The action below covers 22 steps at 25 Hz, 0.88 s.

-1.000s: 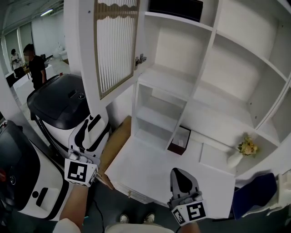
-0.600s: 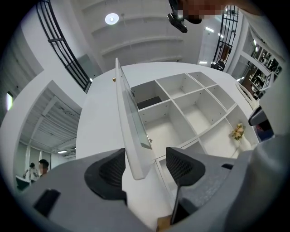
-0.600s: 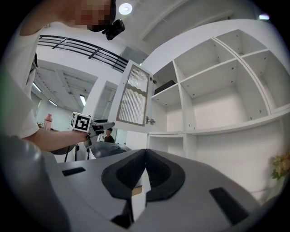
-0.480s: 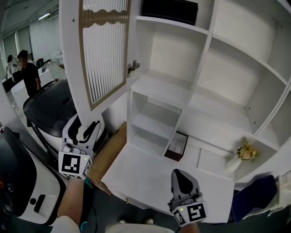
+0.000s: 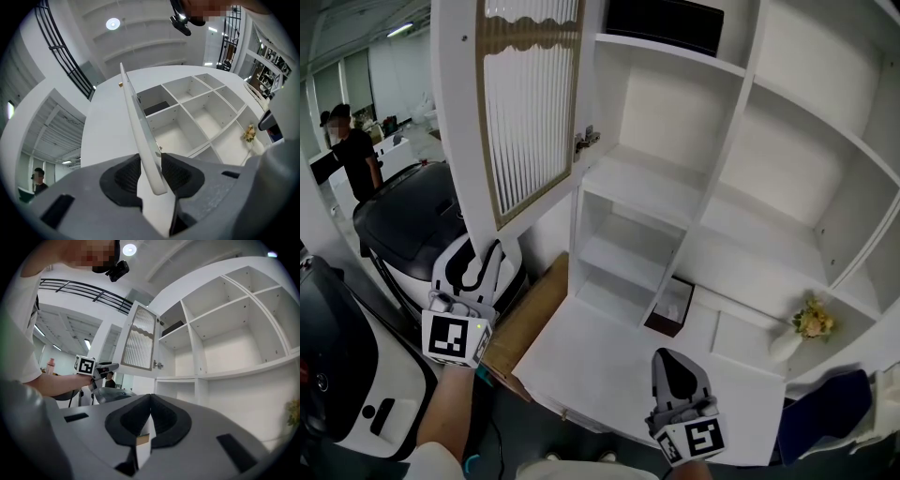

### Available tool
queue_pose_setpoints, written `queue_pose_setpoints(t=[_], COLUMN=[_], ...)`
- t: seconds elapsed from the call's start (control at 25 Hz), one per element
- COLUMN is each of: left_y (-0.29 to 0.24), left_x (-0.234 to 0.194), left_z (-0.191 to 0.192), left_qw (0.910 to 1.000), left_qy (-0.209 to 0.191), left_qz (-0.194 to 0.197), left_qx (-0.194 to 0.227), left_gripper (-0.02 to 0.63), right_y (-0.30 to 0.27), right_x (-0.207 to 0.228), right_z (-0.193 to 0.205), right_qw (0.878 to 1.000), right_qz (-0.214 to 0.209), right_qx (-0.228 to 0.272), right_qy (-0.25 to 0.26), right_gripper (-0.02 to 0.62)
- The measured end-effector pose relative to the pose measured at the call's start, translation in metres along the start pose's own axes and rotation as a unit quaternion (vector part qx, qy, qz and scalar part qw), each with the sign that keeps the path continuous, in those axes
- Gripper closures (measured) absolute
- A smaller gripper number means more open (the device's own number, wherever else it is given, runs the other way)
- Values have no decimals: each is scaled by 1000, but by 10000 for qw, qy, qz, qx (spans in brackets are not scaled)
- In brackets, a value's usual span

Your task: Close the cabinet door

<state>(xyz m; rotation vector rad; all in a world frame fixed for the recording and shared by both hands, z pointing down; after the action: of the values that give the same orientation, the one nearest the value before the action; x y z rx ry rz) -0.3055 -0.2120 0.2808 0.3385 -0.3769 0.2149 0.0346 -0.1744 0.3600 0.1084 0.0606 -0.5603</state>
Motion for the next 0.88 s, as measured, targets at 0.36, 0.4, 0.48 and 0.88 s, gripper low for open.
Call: queue_pose_setpoints(t=[0.36, 0.4, 0.48, 0.88], left_y=[4, 4, 4, 0], left_x=[6, 7, 10, 44], left_z=[-3, -3, -5, -19], left_qw=[9999, 9999, 9999, 9995], left_qy=[87, 108, 122, 87], left_qz=[2, -21, -46, 88], left_qx=[85, 89, 102, 307], left_gripper=[486, 486, 489, 499], right_y=[0, 1, 4, 18], right_x=[-8, -7, -4, 11], right_z=[2, 3, 3, 2], right_qw=[10000, 10000, 10000, 9999], right_qz=[-72, -53, 2, 136], right_qx=[-4, -6, -5, -19], right_qy=[-12, -15, -18, 10], right_gripper=[595, 595, 595, 595])
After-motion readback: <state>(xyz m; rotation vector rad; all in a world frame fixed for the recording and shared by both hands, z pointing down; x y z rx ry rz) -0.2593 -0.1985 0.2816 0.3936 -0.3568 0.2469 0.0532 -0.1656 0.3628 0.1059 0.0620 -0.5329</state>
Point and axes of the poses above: the fingertips, and each gripper's own axes: y backward along the fingers, x to its right, z out of its underside, the point moved 6 cm from there along y, backward along the fingers, and after that the axes turned 8 degrees about z, right-handed, at the moved point
